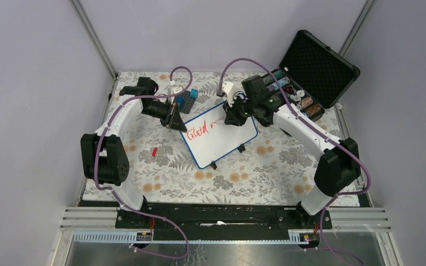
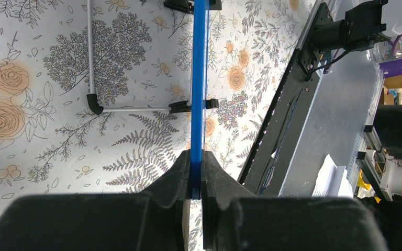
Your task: Write a sentence on the whiteboard
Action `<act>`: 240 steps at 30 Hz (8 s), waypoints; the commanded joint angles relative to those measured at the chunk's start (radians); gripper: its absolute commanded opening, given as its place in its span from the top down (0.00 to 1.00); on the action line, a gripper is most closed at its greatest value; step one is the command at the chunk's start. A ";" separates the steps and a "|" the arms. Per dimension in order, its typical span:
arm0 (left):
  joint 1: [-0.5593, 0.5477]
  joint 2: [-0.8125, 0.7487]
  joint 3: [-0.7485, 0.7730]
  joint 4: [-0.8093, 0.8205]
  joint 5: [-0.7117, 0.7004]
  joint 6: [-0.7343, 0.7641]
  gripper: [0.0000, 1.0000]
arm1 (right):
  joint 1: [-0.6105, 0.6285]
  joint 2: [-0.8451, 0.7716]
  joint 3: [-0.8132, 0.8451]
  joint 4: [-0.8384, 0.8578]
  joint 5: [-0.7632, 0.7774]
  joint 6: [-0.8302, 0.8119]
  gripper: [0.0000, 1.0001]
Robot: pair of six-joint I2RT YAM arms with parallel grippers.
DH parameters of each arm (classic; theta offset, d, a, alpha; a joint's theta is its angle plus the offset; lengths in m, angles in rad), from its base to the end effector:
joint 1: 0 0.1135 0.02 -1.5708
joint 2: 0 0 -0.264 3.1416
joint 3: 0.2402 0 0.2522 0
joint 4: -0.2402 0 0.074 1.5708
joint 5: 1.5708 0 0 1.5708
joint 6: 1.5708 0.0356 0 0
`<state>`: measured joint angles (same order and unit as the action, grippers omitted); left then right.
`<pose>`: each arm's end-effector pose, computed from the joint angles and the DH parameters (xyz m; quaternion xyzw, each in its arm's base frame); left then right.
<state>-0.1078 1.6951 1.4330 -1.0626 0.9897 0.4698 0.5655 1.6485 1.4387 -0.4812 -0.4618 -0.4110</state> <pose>0.3226 -0.0648 0.2792 0.3046 0.8206 -0.4442 0.1911 0.3074 0.2139 0.3169 -0.4992 0.7322 0.2384 0.3973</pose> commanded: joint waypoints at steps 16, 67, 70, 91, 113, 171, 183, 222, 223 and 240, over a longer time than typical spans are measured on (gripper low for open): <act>-0.015 -0.008 0.016 0.001 0.014 0.007 1.00 | 0.006 -0.030 -0.015 -0.031 0.034 -0.063 1.00; -0.020 -0.018 0.013 0.002 -0.019 0.014 1.00 | -0.024 -0.051 0.094 -0.093 -0.117 -0.026 1.00; -0.020 -0.017 0.014 0.001 -0.028 0.014 1.00 | -0.039 -0.050 0.086 -0.091 -0.132 -0.029 1.00; -0.021 -0.016 0.001 0.043 -0.072 -0.020 1.00 | -0.061 -0.051 0.011 -0.008 -0.135 0.005 1.00; -0.023 -0.016 -0.008 0.044 -0.077 -0.016 1.00 | -0.059 0.022 0.086 0.025 -0.067 0.020 1.00; -0.023 0.005 0.000 0.043 -0.079 -0.014 1.00 | -0.074 0.016 0.029 0.043 -0.014 0.008 1.00; -0.023 0.005 0.003 0.044 -0.081 -0.014 1.00 | -0.091 -0.014 -0.019 0.026 -0.039 -0.005 1.00; -0.024 -0.008 -0.005 0.043 -0.079 -0.012 1.00 | -0.094 -0.021 0.009 0.015 -0.096 0.009 1.00; -0.024 -0.008 -0.006 0.043 -0.078 -0.013 1.00 | -0.091 -0.018 0.010 0.016 -0.097 0.008 1.00; -0.023 -0.005 -0.008 0.044 -0.084 -0.008 1.00 | -0.091 0.015 0.030 0.013 -0.038 -0.009 1.00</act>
<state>-0.1173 1.6951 1.4307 -1.0447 0.9459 0.4438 0.4858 1.6611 1.4273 -0.4877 -0.5362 -0.4038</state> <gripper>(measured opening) 0.089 0.155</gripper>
